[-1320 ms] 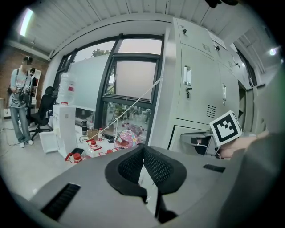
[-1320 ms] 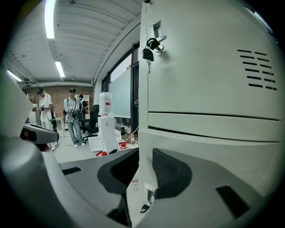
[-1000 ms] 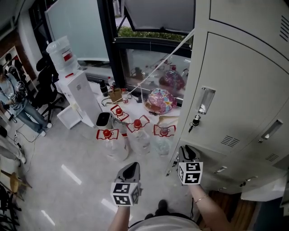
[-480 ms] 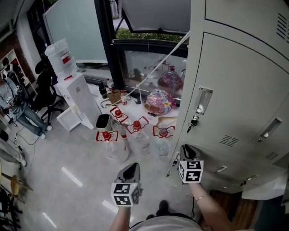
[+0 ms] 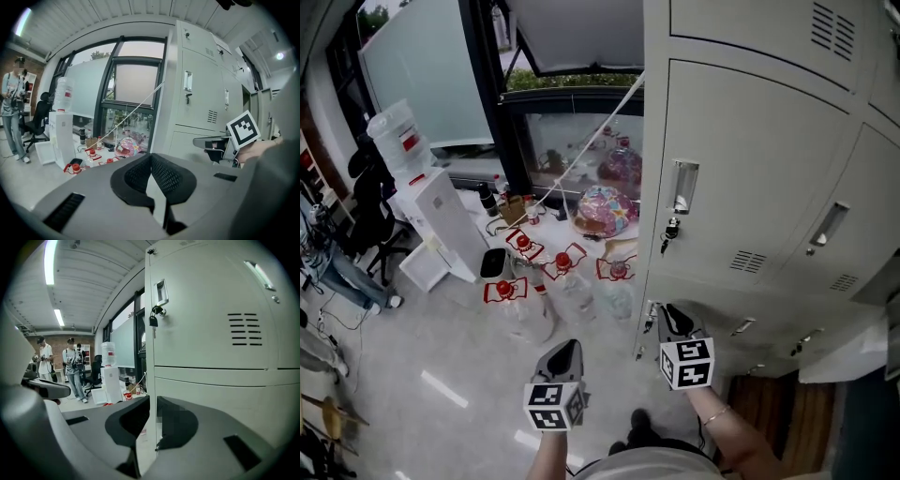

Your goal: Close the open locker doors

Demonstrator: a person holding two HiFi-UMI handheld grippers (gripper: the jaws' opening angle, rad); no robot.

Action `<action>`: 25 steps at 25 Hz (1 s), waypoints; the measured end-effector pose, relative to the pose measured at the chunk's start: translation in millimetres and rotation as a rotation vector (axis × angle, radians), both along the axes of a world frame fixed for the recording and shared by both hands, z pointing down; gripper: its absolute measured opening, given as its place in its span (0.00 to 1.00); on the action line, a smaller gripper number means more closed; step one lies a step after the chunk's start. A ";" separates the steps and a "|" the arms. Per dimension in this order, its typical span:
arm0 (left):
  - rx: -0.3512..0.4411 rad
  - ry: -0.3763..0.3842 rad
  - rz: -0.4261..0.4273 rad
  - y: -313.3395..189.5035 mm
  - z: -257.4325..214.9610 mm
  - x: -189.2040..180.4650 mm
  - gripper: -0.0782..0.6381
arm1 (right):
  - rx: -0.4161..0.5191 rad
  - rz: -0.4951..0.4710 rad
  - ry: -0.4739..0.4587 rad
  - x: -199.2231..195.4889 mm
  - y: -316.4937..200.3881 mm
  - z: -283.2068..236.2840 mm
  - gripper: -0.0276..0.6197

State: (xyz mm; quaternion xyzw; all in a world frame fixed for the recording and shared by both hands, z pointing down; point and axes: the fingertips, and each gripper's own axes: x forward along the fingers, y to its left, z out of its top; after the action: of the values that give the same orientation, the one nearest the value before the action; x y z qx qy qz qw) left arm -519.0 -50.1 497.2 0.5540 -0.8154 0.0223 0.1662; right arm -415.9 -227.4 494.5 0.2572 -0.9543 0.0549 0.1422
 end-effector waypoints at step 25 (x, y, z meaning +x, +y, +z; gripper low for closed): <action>0.045 0.002 0.544 -20.5 -21.8 223.4 0.14 | 0.002 0.552 -0.063 311.2 72.0 -31.6 0.09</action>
State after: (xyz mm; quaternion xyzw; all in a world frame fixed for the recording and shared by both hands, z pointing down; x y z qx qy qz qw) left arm -295.6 -70.5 475.3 0.7565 -0.6365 0.0474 0.1426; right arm -104.7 -155.4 463.0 0.5060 -0.8519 0.0986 0.0919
